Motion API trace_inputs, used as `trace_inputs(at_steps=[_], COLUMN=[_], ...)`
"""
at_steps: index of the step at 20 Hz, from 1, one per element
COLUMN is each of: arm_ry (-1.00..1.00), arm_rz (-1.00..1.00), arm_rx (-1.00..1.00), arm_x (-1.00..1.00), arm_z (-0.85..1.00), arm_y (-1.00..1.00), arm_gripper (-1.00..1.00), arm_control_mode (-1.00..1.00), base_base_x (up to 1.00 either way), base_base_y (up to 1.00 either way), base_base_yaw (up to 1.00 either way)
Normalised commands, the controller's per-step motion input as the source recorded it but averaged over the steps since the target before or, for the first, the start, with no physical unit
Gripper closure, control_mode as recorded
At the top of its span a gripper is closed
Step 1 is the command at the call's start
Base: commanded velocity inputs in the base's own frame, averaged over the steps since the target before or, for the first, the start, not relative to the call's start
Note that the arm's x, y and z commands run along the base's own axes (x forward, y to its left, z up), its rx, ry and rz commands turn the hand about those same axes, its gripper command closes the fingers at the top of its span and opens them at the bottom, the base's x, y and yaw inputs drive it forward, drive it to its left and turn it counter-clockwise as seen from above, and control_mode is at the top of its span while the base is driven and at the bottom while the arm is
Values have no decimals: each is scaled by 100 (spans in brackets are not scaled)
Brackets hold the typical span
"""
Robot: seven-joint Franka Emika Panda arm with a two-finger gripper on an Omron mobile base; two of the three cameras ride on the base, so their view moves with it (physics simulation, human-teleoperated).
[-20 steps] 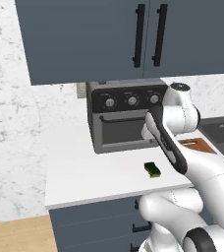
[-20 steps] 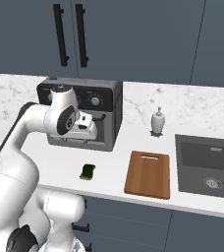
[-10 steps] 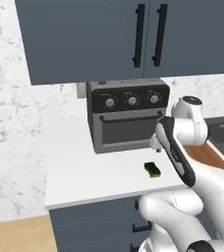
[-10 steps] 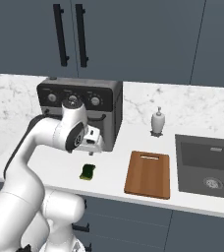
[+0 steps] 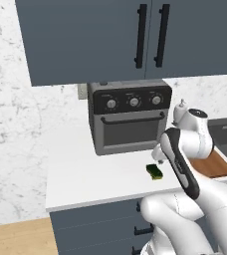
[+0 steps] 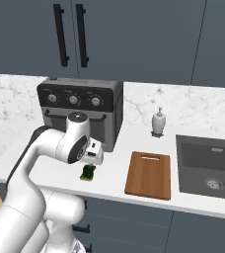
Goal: Pick up the sponge from the counter and clean the cutting board by briefly scrubbing or pressing down on the cutting board. Once finished, release the sponge.
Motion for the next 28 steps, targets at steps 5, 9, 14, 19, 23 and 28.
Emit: trace_inputs(at_steps=[5,9,14,19,23,28], arm_ry=[15,1,0,0,0,0], arm_rz=[0,-1,-1,-2,-3,-4], arm_rx=[-1,0,0,0,0,1], arm_x=[0,0,0,8,30,43], arm_z=[-17,-39,-44,-36,-11,0], arm_y=[0,0,0,0,0,0], arm_gripper=[-100,-100,-100,-100,-100,-100], arm_control_mode=[-100,-100,-100,-100,-100,-100], base_base_x=[0,0,0,0,0,0], base_base_y=[0,0,0,0,0,0], base_base_yaw=[0,0,0,0,0,0])
